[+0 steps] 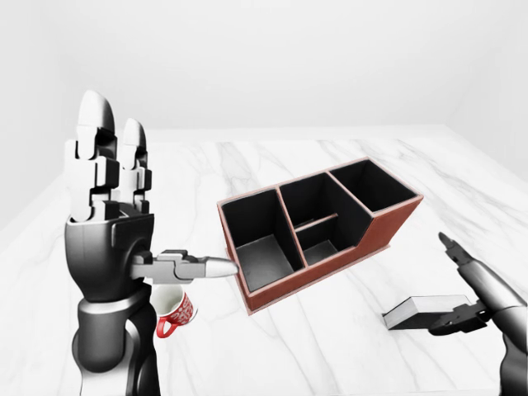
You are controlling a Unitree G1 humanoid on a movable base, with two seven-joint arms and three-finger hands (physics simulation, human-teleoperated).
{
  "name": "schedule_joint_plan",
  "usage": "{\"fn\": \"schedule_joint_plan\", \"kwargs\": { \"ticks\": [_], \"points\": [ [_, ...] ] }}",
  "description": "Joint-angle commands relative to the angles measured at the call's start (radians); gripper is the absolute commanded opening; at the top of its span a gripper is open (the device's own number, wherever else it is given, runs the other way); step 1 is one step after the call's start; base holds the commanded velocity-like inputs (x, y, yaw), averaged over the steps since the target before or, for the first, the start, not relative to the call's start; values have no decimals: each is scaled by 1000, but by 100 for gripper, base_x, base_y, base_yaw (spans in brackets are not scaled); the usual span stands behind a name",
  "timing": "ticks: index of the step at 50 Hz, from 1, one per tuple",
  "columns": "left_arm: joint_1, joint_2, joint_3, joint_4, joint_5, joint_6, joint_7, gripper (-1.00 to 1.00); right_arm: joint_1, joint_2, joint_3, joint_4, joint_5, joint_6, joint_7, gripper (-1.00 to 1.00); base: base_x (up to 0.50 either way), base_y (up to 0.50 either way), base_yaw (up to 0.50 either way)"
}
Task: Pick up the book and place it in the back compartment of the caddy.
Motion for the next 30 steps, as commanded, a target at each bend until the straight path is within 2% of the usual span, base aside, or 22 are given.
{"fn": "schedule_joint_plan", "kwargs": {
  "ticks": [1,9,17,30],
  "points": [
    [4,-1,-5,-5,3,0,0,100,-2,-17,-7,36,-3,0,-16,100,0,0,0],
    [5,-2,-7,-6,5,0,0,100,-3,-24,-11,63,-4,0,-36,100,0,0,0],
    [8,-4,-10,1,6,0,0,100,-20,-44,8,144,-8,-24,-91,100,0,0,0],
    [13,-5,-17,3,10,0,-1,100,-24,-61,33,201,1,-34,-134,100,0,0,0]
  ]
}}
